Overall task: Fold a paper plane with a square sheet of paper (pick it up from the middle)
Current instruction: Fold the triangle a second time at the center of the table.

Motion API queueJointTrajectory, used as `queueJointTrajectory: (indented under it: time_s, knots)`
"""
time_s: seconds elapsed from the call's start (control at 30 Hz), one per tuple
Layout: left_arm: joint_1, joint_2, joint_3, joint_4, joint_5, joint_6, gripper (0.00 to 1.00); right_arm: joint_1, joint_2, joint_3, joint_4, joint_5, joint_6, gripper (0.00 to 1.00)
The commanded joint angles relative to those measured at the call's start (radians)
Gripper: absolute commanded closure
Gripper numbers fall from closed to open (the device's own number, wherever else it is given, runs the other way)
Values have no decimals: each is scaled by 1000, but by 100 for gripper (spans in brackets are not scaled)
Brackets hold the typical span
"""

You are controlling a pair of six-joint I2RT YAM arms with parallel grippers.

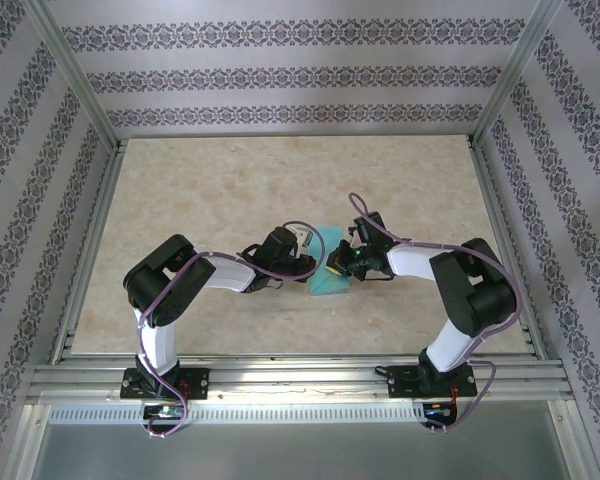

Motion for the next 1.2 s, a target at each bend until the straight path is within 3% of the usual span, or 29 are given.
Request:
queueJointTrajectory:
  time_s: [0.0,0.2,0.53,0.6,0.73,0.8,1.03,1.17]
  knots:
    - [12,-5,-6,-62,15,-8,100,-2,33,-4,-49,-7,-20,100]
    - [12,-38,15,-98,2,-13,100,-8,51,-51,-47,15,-37,100]
    - [12,-173,28,-166,11,-42,73,-14,50,-57,-45,27,-38,100]
    - [12,-189,30,-176,36,-61,75,-16,47,-55,-47,28,-39,100]
    - [3,-188,32,-146,158,-119,94,-20,43,-57,-48,30,-36,100]
    - [-2,-165,53,-153,231,-152,99,-21,42,-58,-47,30,-35,100]
    - [-17,-98,77,-135,331,-258,100,-23,39,-58,-51,33,-34,100]
    - [-27,-61,129,-233,352,-244,100,-25,37,-57,-56,33,-38,100]
